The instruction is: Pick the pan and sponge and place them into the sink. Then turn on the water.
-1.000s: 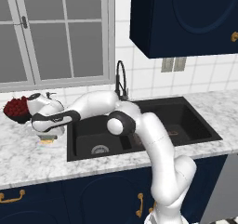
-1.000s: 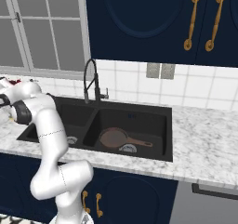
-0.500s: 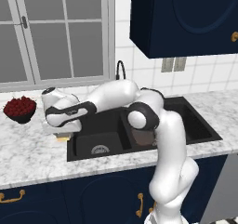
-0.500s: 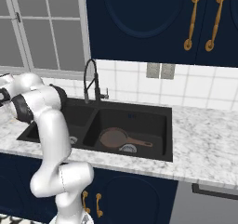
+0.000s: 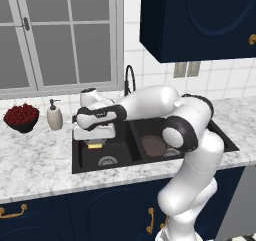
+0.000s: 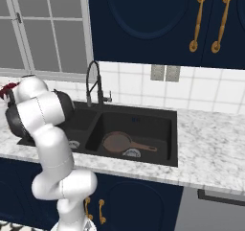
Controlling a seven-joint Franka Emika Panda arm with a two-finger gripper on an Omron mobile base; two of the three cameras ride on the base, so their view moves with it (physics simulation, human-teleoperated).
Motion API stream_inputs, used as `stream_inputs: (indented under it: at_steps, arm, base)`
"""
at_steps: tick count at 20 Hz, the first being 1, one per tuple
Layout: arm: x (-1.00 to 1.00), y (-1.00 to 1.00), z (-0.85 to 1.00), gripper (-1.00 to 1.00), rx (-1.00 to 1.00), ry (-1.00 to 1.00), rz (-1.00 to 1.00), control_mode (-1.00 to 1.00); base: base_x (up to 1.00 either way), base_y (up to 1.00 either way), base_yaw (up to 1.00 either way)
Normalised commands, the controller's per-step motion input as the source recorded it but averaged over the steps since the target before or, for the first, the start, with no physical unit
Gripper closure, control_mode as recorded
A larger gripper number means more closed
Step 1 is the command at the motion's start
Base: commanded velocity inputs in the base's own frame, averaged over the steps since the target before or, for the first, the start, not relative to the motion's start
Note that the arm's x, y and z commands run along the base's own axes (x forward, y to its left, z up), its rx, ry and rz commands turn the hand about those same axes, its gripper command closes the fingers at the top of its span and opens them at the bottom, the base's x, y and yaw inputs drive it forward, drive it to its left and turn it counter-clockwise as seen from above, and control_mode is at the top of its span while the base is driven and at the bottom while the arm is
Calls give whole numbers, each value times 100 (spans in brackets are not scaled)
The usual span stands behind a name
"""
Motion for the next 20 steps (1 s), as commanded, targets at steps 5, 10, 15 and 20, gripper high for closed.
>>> stream_inputs:
  at_steps: [5,10,15,20]
  arm:
    - [-1,-100,21,100,10,19,3,-100]
    - [0,-100,21,100,11,24,2,-100]
    - [0,-100,3,100,13,18,4,-100]
    - [0,-86,-4,100,3,9,5,-100]
  base:
    - [0,0,0]
    - [0,0,0]
    - [0,0,0]
    - [0,0,0]
